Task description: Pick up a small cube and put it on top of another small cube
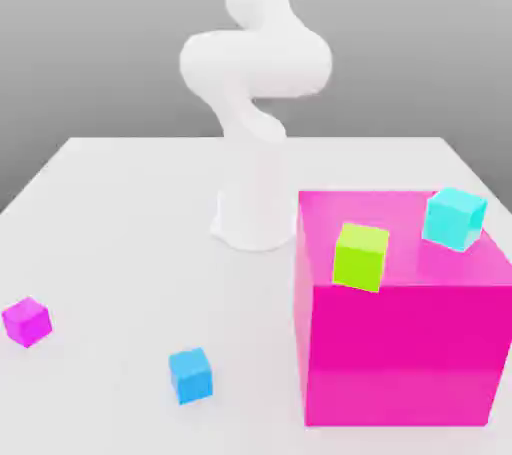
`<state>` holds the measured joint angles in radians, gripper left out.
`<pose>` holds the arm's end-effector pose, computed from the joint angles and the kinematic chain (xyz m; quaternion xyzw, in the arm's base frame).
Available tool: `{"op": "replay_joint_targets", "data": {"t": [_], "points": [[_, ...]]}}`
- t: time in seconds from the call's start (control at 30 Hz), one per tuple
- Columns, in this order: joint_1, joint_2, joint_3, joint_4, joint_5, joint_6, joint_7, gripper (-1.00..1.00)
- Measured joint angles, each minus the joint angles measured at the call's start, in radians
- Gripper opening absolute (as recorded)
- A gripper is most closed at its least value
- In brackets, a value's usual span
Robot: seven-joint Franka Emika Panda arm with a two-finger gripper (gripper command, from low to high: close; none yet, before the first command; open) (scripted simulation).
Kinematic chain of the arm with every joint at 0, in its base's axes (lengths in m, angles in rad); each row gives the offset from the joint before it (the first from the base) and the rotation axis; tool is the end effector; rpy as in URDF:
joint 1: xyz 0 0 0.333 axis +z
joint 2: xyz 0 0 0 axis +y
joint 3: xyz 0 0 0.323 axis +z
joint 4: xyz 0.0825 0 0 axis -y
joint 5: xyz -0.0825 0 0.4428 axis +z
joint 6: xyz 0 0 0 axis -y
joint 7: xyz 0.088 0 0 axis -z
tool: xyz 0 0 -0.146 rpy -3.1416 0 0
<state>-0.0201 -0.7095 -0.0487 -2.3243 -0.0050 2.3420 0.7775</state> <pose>0.4598 -0.0364 0.6437 -0.8526 0.3830 -0.3281 0.1370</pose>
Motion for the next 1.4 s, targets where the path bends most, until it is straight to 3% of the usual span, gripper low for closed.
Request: {"op": "replay_joint_targets", "data": {"t": [0.37,0.63,0.83,1.0,1.03,1.23,1.4], "points": [[-0.097,0.397,-0.239,-0.108,0.031,0.188,-0.139,0.00],[-0.212,0.695,-0.384,-0.185,0.148,0.319,-0.306,0.00],[-0.342,0.925,-0.390,-0.232,0.271,0.416,-0.454,0.00],[-0.482,1.106,-0.234,-0.195,0.431,0.540,-0.581,0.00],[-0.500,1.127,-0.213,-0.190,0.446,0.555,-0.593,-1.00],[-0.509,1.137,-0.202,-0.187,0.453,0.561,-0.599,-1.00],[-0.422,1.000,-0.318,-0.225,0.317,0.465,-0.495,-1.00]]}}
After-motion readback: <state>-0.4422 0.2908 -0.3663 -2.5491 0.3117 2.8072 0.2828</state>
